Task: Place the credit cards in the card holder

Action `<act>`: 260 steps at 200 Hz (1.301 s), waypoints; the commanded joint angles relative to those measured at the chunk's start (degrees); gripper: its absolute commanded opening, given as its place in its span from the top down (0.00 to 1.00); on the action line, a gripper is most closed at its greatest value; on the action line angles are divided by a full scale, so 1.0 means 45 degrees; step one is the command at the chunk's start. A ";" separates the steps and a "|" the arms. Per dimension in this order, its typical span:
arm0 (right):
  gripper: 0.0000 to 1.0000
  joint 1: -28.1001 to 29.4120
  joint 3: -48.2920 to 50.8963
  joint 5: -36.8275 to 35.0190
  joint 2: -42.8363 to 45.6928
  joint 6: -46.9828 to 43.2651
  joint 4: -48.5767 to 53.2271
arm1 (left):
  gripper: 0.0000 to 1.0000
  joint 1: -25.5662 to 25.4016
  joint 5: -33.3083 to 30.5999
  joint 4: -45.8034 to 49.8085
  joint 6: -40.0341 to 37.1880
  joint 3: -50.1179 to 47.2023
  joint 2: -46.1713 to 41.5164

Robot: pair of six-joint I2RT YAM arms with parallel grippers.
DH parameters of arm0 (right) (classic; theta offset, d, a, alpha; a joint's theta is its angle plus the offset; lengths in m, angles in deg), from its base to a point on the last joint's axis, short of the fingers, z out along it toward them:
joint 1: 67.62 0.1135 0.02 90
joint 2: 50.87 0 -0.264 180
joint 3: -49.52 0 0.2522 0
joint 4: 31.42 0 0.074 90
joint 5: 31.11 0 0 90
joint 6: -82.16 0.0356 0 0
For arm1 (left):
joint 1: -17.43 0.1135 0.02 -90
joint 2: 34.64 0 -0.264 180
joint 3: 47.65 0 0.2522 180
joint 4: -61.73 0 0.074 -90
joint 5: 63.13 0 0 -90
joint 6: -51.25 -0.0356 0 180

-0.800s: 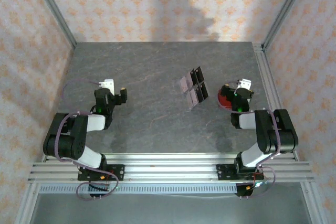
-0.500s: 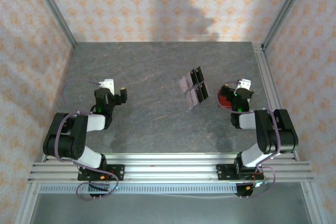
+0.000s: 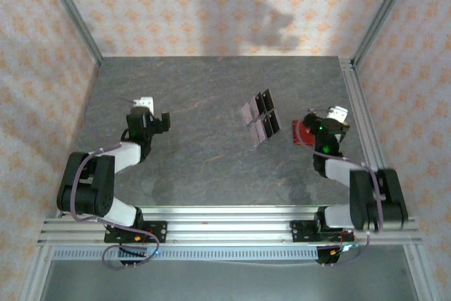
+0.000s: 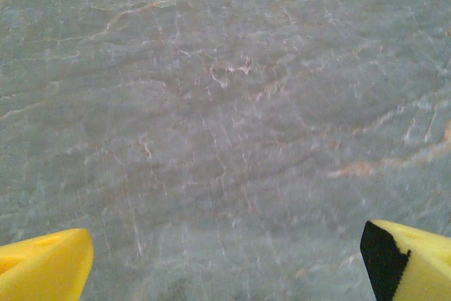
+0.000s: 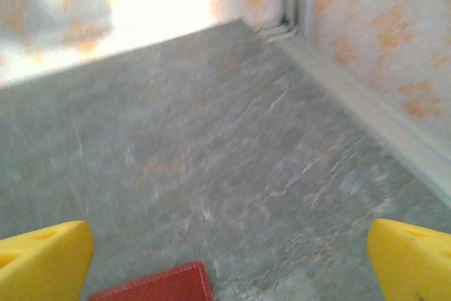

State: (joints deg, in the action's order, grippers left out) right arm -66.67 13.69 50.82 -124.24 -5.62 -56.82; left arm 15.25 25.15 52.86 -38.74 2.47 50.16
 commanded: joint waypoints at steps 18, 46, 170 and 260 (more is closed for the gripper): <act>0.01 -0.0209 -0.2264 0.0274 0.3104 0.3476 0.5190 | 0.01 -0.0488 -0.0399 0.6508 0.2303 0.3764 -0.0813; 0.01 -0.0211 -0.3684 0.2908 0.4025 0.3153 0.6989 | 0.01 -0.1833 -0.0715 0.7874 0.3196 0.4737 -0.1540; 0.23 -0.0211 -1.0364 0.1669 -0.4645 0.2775 1.7381 | 0.00 -0.6955 -0.2124 1.0191 0.4664 0.6544 -0.2346; 0.43 -0.0050 -1.1098 0.2524 -0.6606 0.1802 1.8103 | 0.00 -0.7290 -0.2061 1.0042 0.4642 0.6567 -0.1511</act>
State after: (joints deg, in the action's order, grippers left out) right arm -67.54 -34.77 61.22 -152.72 4.26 22.07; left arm -17.09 17.37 97.27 -18.61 31.01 42.49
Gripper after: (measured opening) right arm 0.569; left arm 0.999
